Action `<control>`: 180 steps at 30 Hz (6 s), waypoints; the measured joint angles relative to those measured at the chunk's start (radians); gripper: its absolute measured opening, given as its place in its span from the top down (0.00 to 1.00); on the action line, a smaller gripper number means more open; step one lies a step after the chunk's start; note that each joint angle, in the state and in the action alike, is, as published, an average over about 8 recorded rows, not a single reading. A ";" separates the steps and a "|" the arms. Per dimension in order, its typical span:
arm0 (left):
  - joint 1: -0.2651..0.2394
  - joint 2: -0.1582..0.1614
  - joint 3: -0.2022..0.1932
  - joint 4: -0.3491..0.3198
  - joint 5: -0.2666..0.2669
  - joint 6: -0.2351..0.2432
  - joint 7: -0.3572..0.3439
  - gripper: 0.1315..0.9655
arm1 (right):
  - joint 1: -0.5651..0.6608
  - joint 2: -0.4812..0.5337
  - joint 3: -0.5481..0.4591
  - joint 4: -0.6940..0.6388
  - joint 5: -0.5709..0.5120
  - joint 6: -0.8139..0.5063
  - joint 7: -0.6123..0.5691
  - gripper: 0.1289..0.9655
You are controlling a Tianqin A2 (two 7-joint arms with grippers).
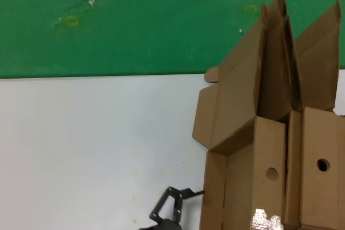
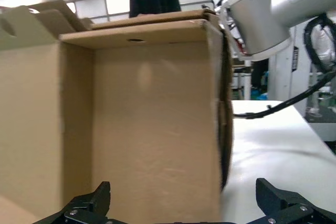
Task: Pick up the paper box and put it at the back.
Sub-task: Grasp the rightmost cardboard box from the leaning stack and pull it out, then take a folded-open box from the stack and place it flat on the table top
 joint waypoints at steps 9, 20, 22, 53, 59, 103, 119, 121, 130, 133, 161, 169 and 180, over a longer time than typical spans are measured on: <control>-0.042 0.022 0.060 0.052 0.030 -0.032 0.011 0.00 | 0.000 0.000 0.000 0.000 0.000 0.000 0.000 0.00; -0.081 0.050 0.112 0.107 0.045 -0.052 0.011 0.02 | 0.000 0.000 0.000 0.000 0.000 0.000 0.000 0.00; -0.081 0.050 0.119 0.110 0.048 -0.055 0.009 0.03 | 0.000 0.000 0.000 0.000 0.000 0.000 0.000 0.00; -0.042 -0.024 0.106 0.040 0.013 -0.061 -0.041 0.61 | 0.000 0.000 0.000 0.000 0.000 0.000 0.000 0.00; -0.013 -0.040 0.095 0.021 -0.001 -0.052 -0.039 0.75 | 0.000 0.000 0.000 0.000 0.000 0.000 0.000 0.00; 0.302 -0.141 -0.510 -0.184 -0.477 0.222 -0.045 0.98 | 0.000 0.000 0.000 0.000 0.000 0.000 0.001 0.00; -0.083 -0.217 -0.466 -0.196 -0.165 -0.180 -0.070 0.98 | 0.000 0.000 0.000 0.000 0.000 0.000 0.000 0.00; -0.145 -0.231 -0.418 -0.167 -0.090 -0.232 -0.051 0.98 | 0.000 0.000 0.000 0.000 0.000 0.000 0.000 0.00; -0.464 -0.226 -0.203 0.081 0.188 -0.401 0.116 0.98 | 0.000 0.000 0.000 0.000 0.000 0.000 0.000 0.00; -0.558 -0.217 -0.152 0.185 0.242 -0.427 0.188 0.98 | 0.000 0.000 0.000 0.000 0.000 0.000 0.000 0.00; -1.028 -0.321 -0.187 1.090 0.182 -0.324 0.852 0.98 | 0.000 0.000 0.000 0.000 0.000 0.000 0.000 0.00; -1.018 -0.379 -0.237 1.137 0.124 -0.266 0.892 0.98 | 0.000 0.000 0.000 0.000 0.000 0.000 0.000 0.00; -0.880 -0.389 -0.259 0.965 0.097 -0.278 0.779 0.95 | 0.000 0.000 0.000 0.000 0.000 0.000 0.000 0.00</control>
